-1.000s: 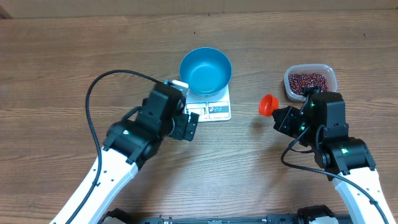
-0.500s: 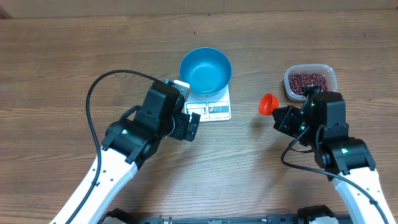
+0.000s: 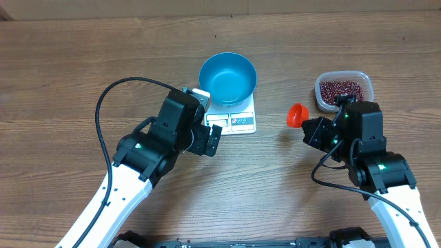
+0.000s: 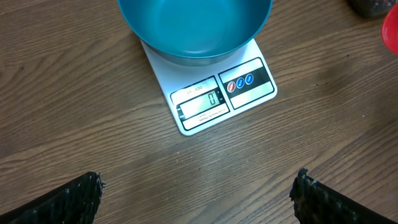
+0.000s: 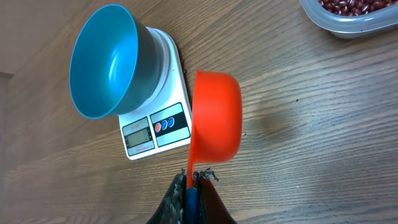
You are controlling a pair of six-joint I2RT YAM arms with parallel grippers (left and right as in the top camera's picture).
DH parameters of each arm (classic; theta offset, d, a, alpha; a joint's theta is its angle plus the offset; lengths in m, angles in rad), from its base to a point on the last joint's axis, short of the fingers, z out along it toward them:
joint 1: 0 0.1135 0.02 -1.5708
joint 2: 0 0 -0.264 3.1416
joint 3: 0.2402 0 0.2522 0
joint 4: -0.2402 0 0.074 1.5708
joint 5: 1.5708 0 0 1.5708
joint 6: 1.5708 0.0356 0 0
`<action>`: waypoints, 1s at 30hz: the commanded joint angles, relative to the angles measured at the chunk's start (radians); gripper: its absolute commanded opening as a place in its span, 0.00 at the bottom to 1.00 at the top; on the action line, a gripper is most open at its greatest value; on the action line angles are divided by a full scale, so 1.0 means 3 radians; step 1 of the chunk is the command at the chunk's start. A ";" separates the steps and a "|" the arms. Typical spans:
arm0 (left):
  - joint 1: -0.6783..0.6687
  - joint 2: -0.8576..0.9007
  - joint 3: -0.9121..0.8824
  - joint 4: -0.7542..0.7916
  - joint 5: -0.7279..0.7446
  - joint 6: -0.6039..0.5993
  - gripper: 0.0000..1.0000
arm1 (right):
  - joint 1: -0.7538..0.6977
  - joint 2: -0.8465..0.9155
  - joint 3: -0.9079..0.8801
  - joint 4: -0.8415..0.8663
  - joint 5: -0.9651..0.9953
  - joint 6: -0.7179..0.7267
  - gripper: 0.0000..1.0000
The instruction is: Scoop item into bowl and weigh 150g on scale
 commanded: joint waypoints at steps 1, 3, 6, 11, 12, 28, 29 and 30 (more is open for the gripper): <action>0.0005 0.0004 0.0080 0.0013 0.0058 0.0062 0.99 | 0.0013 -0.0011 0.0108 0.0041 0.0000 -0.0004 0.04; 0.0005 0.0004 0.0080 0.0013 0.0058 0.0064 0.99 | 0.0013 -0.0011 0.0107 0.0037 0.0000 -0.0004 0.04; 0.0005 0.0004 0.0080 0.0013 0.0058 0.0064 1.00 | 0.0013 -0.0011 0.0107 0.0037 0.0000 -0.0004 0.04; 0.0005 0.0004 0.0079 0.0013 0.0058 0.0064 1.00 | 0.0013 -0.0011 0.0107 0.0033 0.0000 -0.0004 0.04; 0.0005 0.0004 0.0080 0.0013 0.0058 0.0064 1.00 | 0.0013 -0.0011 0.0107 0.0027 0.0000 -0.0004 0.04; 0.0005 0.0004 0.0079 0.0013 0.0058 0.0064 1.00 | 0.0013 -0.0011 0.0107 -0.0023 0.0000 -0.0005 0.04; 0.0005 0.0004 0.0080 0.0013 0.0058 0.0064 1.00 | 0.0013 -0.0011 0.0107 -0.0027 0.0000 -0.0005 0.04; 0.0005 0.0004 0.0080 0.0013 0.0060 0.0064 1.00 | 0.0013 -0.0011 0.0107 -0.0027 0.0001 -0.0005 0.04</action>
